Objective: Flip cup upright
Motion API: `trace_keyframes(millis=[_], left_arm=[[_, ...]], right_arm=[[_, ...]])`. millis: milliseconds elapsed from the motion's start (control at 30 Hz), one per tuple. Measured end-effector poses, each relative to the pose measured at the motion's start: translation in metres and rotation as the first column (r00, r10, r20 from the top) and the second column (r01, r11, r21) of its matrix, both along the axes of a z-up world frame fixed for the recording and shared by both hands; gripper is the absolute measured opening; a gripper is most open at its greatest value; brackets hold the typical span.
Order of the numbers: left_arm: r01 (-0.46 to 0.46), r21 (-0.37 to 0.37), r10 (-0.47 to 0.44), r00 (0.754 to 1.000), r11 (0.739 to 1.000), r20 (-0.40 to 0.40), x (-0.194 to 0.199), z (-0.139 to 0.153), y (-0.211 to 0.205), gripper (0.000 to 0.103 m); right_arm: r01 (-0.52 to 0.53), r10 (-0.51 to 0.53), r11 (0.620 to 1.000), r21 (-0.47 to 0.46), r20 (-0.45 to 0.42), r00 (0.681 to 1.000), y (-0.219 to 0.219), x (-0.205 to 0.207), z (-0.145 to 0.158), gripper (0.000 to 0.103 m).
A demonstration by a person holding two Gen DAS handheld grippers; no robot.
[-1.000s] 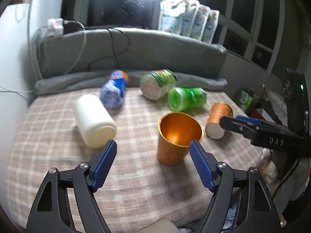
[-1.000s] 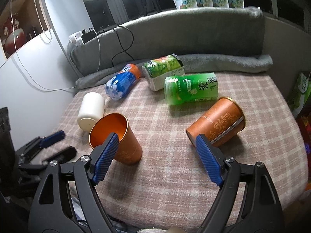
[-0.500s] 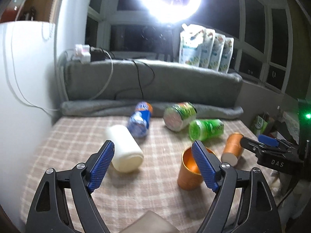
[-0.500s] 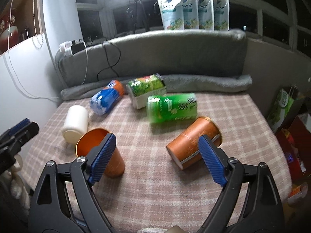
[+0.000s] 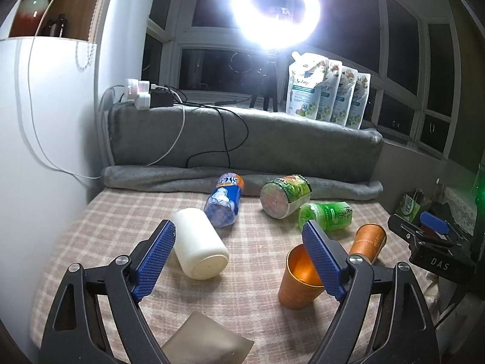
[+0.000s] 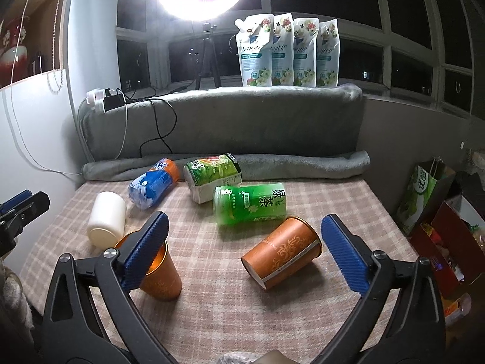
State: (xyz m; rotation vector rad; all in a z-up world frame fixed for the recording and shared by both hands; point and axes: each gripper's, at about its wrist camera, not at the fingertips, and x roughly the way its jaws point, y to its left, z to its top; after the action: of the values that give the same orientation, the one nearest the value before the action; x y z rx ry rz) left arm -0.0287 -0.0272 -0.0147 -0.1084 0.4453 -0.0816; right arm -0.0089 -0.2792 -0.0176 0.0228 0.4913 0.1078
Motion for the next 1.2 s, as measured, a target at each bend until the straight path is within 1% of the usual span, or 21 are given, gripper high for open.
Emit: trace_keyframes(millis=[367,1200], left_arm=[[-0.001,-0.007,0.001,1.0,1.0,0.001,0.0005,0.0007,0.0005,0.086],[0.0,-0.007,0.0,1.0,1.0,0.008,-0.0006,0.0009,0.0015,0.086]], right_arm=[[0.009,-0.008,1.0,-0.026,0.027,1.0,0.0013,-0.0022,0.0036,0.102],[0.011,-0.01,1.0,-0.029,0.027,1.0,0.0029,-0.0018,0.0035,0.102]])
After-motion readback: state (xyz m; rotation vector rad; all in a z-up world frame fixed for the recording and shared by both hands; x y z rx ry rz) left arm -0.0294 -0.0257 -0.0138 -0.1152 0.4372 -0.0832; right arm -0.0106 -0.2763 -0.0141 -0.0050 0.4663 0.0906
